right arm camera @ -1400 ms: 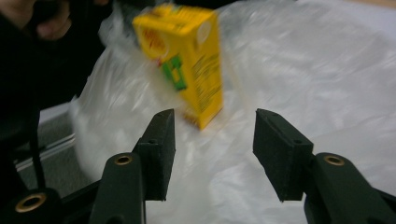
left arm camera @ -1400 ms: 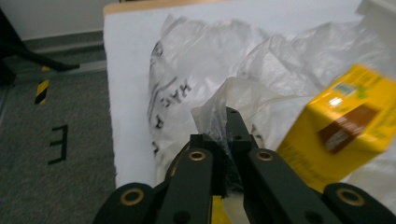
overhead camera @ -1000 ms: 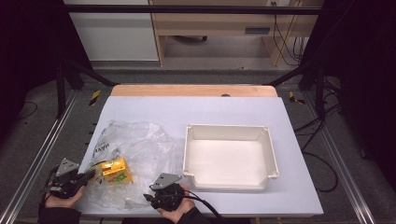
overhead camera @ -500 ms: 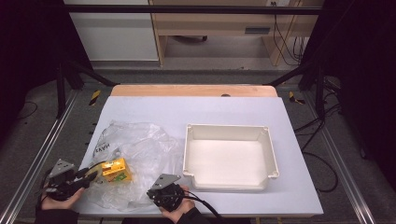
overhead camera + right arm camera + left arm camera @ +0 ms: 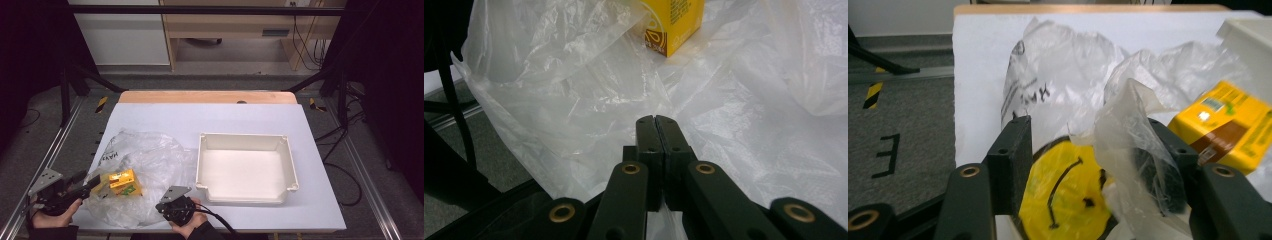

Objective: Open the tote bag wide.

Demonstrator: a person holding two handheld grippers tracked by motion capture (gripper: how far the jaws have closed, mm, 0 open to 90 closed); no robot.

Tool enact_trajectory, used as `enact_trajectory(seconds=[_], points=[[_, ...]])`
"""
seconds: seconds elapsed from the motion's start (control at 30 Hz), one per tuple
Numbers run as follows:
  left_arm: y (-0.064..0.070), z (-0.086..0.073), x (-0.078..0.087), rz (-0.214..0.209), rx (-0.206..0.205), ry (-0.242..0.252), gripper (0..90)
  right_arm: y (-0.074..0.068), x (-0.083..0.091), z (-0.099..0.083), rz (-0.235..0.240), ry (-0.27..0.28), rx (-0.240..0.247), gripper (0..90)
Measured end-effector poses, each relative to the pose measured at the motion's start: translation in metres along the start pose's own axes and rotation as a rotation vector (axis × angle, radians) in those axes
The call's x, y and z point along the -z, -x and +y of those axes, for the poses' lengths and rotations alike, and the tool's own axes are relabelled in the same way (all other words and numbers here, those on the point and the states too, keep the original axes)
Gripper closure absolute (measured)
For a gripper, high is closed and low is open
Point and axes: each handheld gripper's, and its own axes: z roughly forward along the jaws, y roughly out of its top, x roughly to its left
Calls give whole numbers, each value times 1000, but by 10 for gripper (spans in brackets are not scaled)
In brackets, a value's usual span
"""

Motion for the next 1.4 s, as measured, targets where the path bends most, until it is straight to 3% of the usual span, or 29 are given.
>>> enact_trajectory(seconds=[0.07, 0.17, 0.43, 0.57, 0.67, 0.8, 0.87, 0.9, 0.93, 1.07, 1.23, 1.4], points=[[4, 2, 1, -17, -14, 3, 527, 0, 0, 0, 1, 3, 1, 895], [8, 0, -4, -28, -29, -23, 568, 0, 1, 0, 1, 5, 2, 895], [18, 0, -3, -26, -67, -36, 357, 0, 2, 2, 3, 16, 5, 895], [18, -5, 2, -25, -67, -41, 357, 0, 2, 2, 2, 15, 5, 895], [18, -13, 11, -48, -55, -73, 428, 0, 3, 2, -1, 15, 6, 895], [20, -19, 15, -48, -70, -121, 669, 0, 3, 3, -3, 17, 4, 895], [20, -21, 15, -51, -71, -124, 714, 0, 3, 3, -3, 20, 7, 894], [18, -23, 14, -45, -65, -124, 832, -1, 4, 4, -6, 35, 5, 866], [18, -23, 14, -45, -65, -124, 861, -2, 5, 5, -7, 45, 8, 854], [12, -27, 10, -30, -48, -145, 888, -4, 11, 11, -8, 81, 21, 802], [6, -37, 2, -7, -38, -201, 891, -14, 19, 32, 21, 185, 57, 682], [7, -42, -9, -1, -51, -253, 892, -24, 12, 42, 43, 203, 69, 611]])
